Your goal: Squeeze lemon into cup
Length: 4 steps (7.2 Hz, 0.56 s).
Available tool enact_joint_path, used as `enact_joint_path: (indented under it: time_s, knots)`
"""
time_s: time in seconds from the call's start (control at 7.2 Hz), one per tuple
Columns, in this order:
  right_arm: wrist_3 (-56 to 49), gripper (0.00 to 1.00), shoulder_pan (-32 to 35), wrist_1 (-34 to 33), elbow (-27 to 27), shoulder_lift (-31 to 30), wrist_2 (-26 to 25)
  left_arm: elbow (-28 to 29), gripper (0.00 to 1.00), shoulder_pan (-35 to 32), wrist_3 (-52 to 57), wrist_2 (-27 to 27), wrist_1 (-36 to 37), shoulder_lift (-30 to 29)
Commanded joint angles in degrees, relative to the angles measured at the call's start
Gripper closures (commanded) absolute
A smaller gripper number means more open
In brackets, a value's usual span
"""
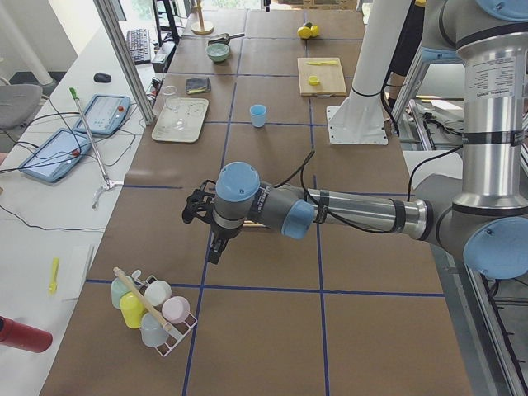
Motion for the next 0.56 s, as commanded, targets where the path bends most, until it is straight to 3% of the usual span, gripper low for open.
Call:
enact_joint_path:
  time_s: [0.0, 0.28, 0.42]
  knots:
    - [13.95, 0.0, -8.44, 1.01, 5.95, 0.0, 1.63, -0.47, 0.0, 0.21, 0.16, -0.8, -5.94, 2.59]
    - [33.93, 0.0, -17.5, 16.48, 8.89, -0.87, 0.32, 0.06, 0.0, 0.3, 0.07, -0.88, -8.19, 3.73]
    - [44.02, 0.0, -25.99, 23.1, 10.02, -1.05, -6.82, -0.03, 0.0, 0.39, -0.19, -1.58, -8.19, 3.91]
